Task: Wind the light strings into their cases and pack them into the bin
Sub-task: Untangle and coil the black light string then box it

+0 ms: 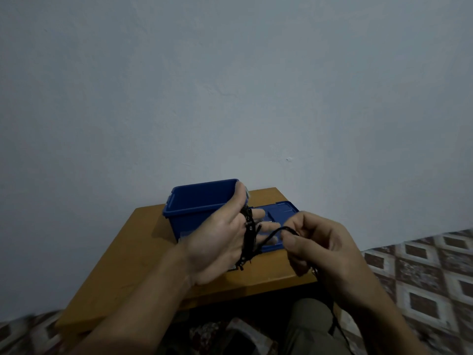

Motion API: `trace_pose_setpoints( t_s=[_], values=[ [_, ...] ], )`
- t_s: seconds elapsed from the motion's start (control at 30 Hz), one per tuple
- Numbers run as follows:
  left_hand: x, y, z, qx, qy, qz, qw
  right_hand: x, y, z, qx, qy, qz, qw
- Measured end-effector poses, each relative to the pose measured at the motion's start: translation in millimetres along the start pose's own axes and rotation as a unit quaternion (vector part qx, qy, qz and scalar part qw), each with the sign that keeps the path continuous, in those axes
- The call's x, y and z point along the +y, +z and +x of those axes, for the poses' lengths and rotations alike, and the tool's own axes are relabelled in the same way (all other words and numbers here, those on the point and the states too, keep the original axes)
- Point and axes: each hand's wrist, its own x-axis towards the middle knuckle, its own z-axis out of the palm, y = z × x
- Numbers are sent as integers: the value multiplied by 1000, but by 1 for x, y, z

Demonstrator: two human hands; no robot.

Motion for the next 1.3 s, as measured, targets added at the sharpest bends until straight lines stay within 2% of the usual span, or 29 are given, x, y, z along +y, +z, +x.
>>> trace_pose_setpoints(
  t_s=[0.23,0.37,0.5,0.83,0.97,1.13,1.3],
  values=[
    [2,6,-10,-87,-28,101,991,2,7,4,50,-71,-110,990],
    [4,8,-12,-127,-45,135,982,7,8,5,92,-68,-163,980],
    [4,8,-10,-154,-40,93,983,11,6,7,98,-50,-162,981],
    [1,3,-6,-226,49,-54,971,19,6,8,85,-14,-129,988],
    [3,2,-4,-220,93,-116,964,19,9,8,78,5,-120,990],
    [4,0,-4,-203,114,-208,950,16,14,6,40,15,-160,986],
    [8,6,-6,-120,145,-231,955,16,18,6,20,40,-175,984]
  ],
)
